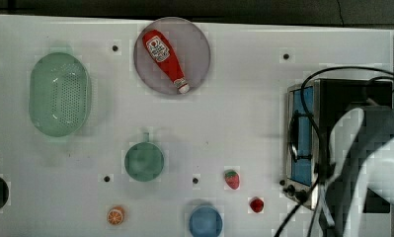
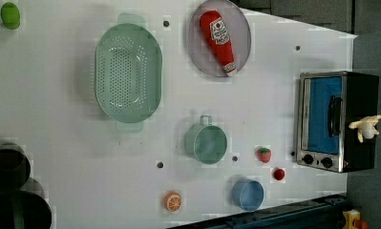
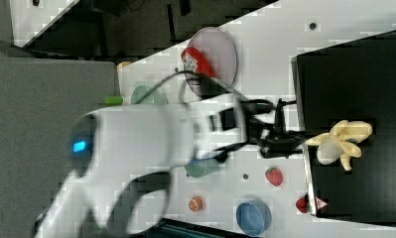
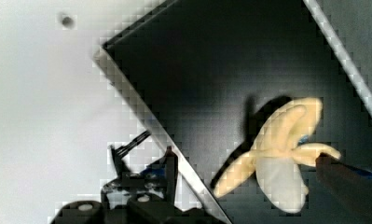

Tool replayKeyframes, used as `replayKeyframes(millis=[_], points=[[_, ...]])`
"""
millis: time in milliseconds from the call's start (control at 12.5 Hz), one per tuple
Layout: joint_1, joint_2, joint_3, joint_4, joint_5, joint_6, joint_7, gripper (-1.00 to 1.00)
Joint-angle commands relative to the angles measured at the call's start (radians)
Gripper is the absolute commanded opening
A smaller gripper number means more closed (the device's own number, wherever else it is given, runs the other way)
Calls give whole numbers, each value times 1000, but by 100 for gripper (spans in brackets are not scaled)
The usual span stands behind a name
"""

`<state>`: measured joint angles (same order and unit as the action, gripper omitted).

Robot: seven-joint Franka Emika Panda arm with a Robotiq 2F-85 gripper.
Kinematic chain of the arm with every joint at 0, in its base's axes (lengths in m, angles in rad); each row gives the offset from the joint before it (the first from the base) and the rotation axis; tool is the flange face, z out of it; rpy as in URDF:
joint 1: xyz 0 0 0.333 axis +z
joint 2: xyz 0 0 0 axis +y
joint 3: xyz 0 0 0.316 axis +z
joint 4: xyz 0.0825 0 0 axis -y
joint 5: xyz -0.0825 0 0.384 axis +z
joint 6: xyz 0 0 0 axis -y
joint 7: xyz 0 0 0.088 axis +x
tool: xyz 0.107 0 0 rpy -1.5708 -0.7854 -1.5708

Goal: Pick banana from table and place on oven.

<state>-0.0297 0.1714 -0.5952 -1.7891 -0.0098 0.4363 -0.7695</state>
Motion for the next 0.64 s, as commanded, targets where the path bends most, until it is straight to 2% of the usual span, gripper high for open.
replayKeyframes(millis=[80, 320, 400, 560, 640], points=[[38, -143, 44, 64, 1, -107, 26, 100], [72, -231, 176, 57, -7, -302, 284, 100], [84, -281, 350, 54, -9, -412, 640, 100], [84, -302, 440, 52, -16, -414, 776, 100], [84, -309, 464, 52, -16, -412, 784, 100]])
